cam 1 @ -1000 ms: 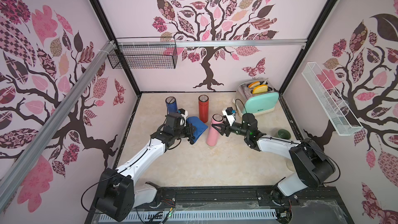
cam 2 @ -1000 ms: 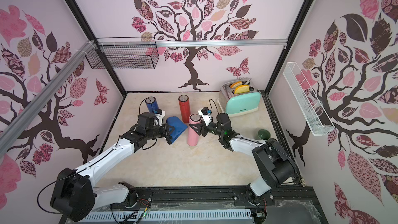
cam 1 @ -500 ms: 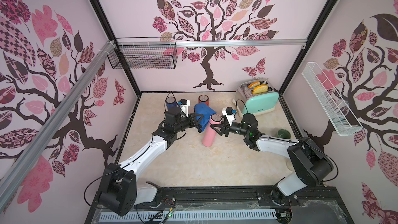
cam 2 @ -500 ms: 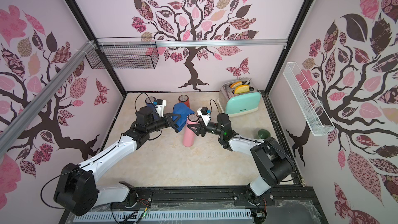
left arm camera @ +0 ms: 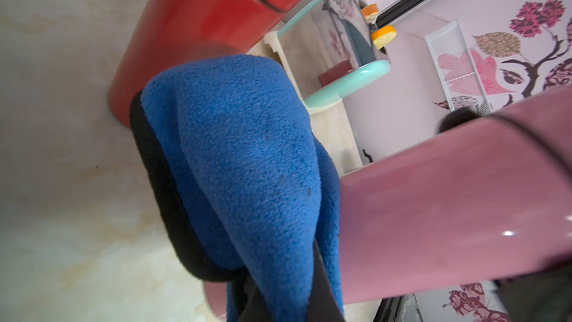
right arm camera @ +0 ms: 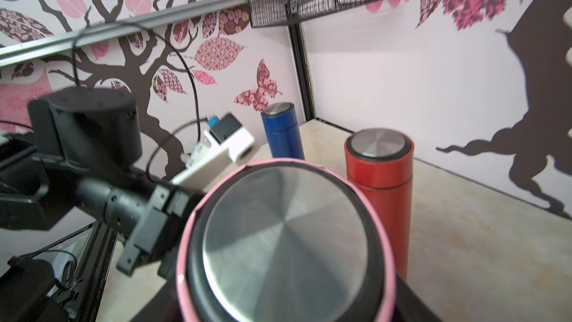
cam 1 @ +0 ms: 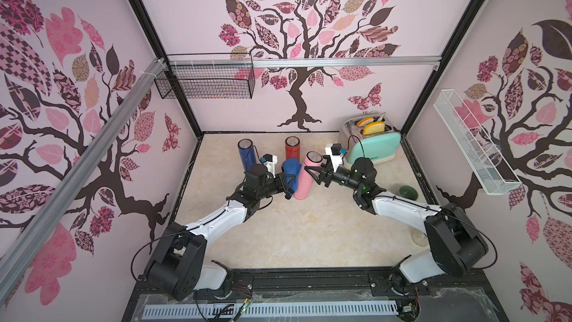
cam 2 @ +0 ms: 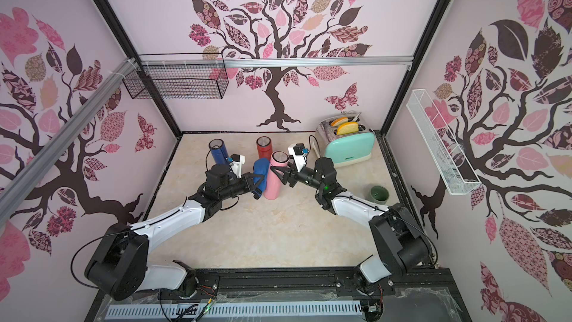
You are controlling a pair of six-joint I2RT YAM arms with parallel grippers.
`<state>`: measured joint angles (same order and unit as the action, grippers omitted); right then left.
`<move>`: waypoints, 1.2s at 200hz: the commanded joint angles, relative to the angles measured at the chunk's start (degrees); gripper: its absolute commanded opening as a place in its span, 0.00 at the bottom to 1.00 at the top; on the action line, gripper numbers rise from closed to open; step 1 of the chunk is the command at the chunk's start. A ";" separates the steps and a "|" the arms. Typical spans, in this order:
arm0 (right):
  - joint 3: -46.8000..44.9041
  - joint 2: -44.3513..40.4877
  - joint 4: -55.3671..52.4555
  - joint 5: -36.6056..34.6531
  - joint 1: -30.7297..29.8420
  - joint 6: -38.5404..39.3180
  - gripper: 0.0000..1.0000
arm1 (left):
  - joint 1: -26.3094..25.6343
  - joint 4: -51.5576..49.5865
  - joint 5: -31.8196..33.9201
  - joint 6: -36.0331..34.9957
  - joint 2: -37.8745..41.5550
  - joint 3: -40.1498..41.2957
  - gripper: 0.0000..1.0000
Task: Wipe the surface of the thermos
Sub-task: Wipe the dirt from the surface of the thermos.
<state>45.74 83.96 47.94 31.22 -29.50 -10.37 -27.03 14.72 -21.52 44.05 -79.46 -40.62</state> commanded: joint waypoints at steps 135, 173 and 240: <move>5.43 -13.31 -5.54 -4.50 -0.39 6.50 0.00 | 1.32 51.35 -11.92 20.62 -17.22 9.42 0.00; 3.78 -12.64 -2.70 -5.38 -0.39 6.42 0.00 | 0.99 52.80 -12.82 21.14 -14.76 9.30 0.00; 3.84 -7.18 6.79 -6.59 -0.39 3.17 0.00 | -0.62 53.47 -13.60 21.91 -12.39 9.71 0.00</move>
<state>47.42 75.35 47.16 26.17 -29.56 -5.63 -26.68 63.00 -33.65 65.25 -93.56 -31.20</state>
